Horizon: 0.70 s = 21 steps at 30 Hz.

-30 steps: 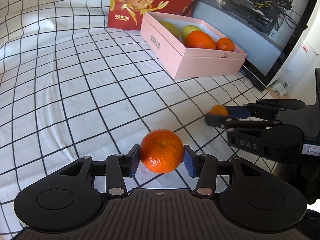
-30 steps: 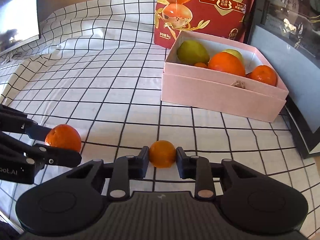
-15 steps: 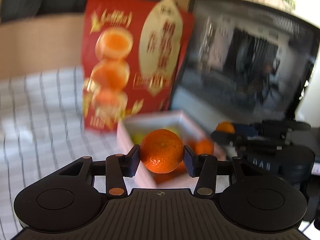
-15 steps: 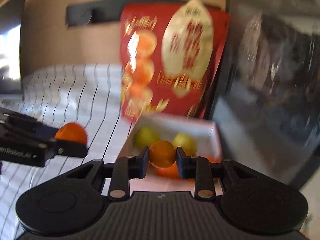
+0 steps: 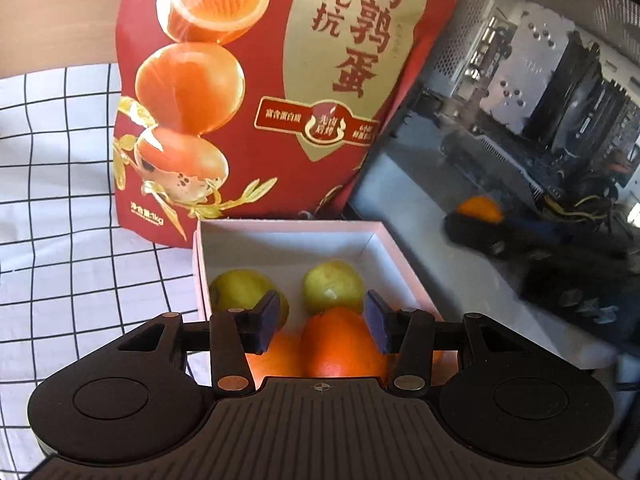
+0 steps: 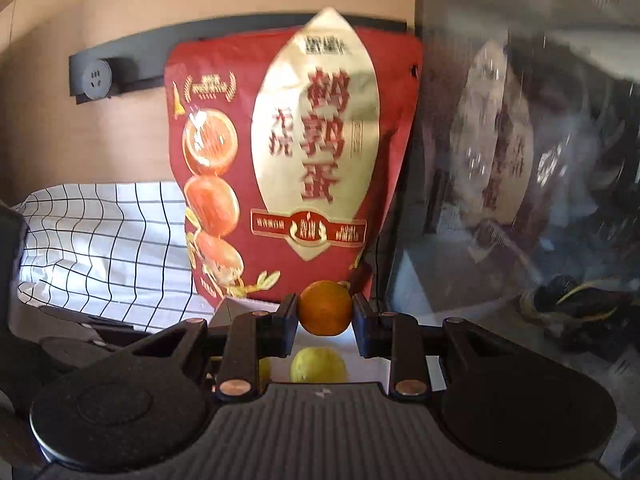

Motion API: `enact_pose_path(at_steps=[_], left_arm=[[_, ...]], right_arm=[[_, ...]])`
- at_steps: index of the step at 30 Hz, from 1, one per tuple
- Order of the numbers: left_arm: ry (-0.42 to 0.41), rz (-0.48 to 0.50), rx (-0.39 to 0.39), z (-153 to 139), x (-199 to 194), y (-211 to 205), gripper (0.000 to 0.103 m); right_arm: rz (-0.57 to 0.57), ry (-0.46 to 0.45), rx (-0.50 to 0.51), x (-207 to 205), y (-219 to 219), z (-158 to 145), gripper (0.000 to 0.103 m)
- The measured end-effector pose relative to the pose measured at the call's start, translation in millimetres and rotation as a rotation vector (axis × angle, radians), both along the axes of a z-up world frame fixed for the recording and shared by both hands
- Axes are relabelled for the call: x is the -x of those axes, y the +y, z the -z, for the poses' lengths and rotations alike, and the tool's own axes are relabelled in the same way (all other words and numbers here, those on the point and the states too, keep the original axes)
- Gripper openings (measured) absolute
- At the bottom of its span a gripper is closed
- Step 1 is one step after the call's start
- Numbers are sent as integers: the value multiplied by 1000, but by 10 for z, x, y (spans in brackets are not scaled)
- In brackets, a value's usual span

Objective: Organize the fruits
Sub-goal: 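Carry both mandarins over the pink box and open both grippers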

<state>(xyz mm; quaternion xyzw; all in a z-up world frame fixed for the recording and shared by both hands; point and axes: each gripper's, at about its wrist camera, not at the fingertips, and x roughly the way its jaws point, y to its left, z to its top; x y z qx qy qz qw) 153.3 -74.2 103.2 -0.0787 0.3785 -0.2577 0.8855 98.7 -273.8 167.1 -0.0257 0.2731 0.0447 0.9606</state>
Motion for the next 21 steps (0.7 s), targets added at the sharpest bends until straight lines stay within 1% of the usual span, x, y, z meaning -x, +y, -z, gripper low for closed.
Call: enact_pose_path(at_steps=[4,7,10,13,15,18,20,21], left_arm=[[-56,-6,-25,-107,142,115,51],[-73,-23,-28,-115,290,259,51],[-71,-30,-52,-57,459,380,51],[-63,-11,-98,40,615,469,51],[-68,1,-130,93,716,520,51],[-75,2,-154,180,824,600,51],[-78,-6,-169,250,886,640,51],[-77,-9,-172,283,924,664,51]], right_arm=[[6,38,-27,-122,-60,162,28],[5,75,-59,-261,-66,285,28],[5,113,-70,-423,-20,423,28],[16,145,-49,-572,57,566,28],[32,160,-36,-639,108,644,28],[64,183,-49,-702,127,739,28],[85,198,-73,-723,116,792,33],[96,207,-87,-728,105,809,44]])
